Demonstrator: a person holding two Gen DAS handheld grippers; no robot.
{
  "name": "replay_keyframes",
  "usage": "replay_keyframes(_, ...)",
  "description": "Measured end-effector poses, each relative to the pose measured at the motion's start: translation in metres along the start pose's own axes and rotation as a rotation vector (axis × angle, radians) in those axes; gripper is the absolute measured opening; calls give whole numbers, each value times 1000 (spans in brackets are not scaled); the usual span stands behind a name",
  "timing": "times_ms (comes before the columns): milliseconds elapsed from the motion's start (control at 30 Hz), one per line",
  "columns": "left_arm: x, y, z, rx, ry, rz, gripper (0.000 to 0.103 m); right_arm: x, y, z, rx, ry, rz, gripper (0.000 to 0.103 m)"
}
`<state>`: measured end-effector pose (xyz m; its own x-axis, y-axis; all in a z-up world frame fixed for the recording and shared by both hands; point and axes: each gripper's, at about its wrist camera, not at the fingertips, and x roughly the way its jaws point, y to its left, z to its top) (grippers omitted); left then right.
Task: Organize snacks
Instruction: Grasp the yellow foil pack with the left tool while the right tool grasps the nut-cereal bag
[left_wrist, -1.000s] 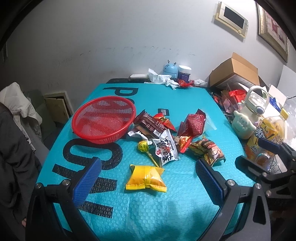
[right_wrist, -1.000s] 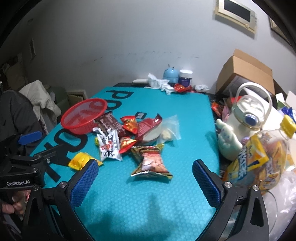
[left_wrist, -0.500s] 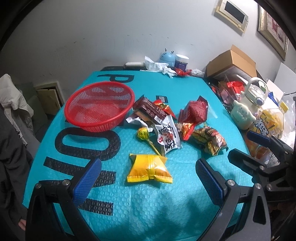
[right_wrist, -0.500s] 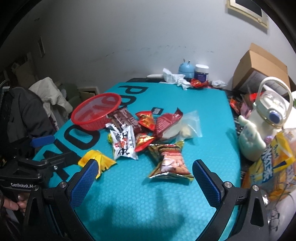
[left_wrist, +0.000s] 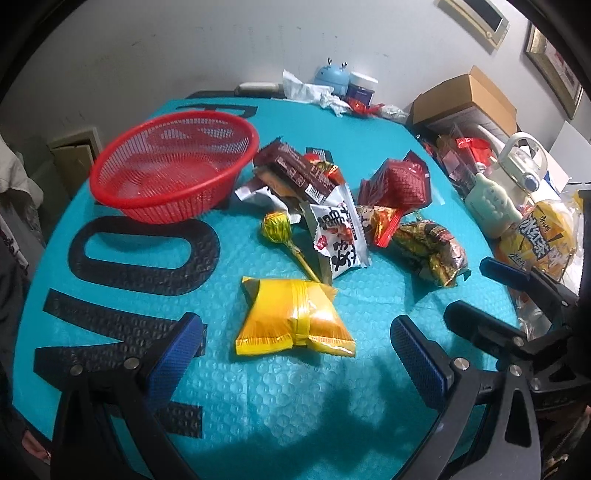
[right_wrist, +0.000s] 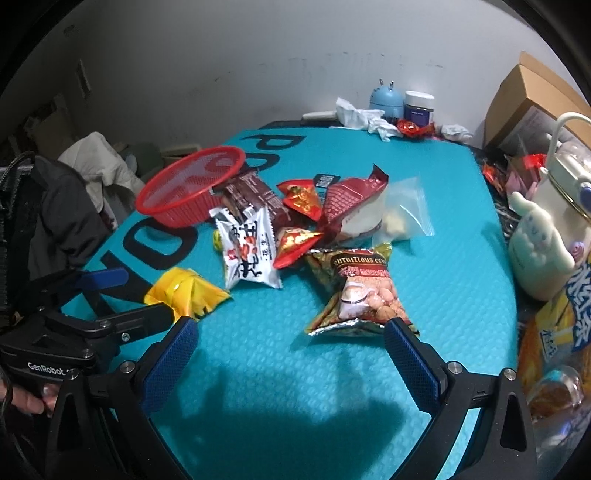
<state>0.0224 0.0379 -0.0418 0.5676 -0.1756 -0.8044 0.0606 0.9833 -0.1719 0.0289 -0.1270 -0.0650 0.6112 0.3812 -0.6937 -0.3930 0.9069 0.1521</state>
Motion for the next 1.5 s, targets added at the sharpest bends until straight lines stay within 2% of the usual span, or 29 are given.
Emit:
replay_keyframes(367, 31, 6, 2, -10, 55, -4, 102, 16, -16, 7, 14, 18, -41, 102)
replay_keyframes(600, 44, 6, 2, -7, 76, -2, 94, 24, -27, 15, 20, 21, -67, 101)
replay_keyframes(833, 45, 3, 6, 29, 38, 18, 68, 38, -39, 21, 26, 44, -91, 99)
replay_keyframes(1067, 45, 4, 8, 31, 34, -3, 67, 54, -49, 20, 57, 94, -70, 84)
replay_keyframes(1233, 46, 4, 8, 33, 36, -5, 67, 63, -53, 18, 64, 121, -62, 79)
replay_keyframes(1400, 46, 5, 9, 28, 39, -11, 67, 60, -47, 15, 25, 113, -67, 60)
replay_keyframes(1500, 46, 5, 9, 27, 42, -16, 67, 58, -45, 14, 25, 106, -60, 53)
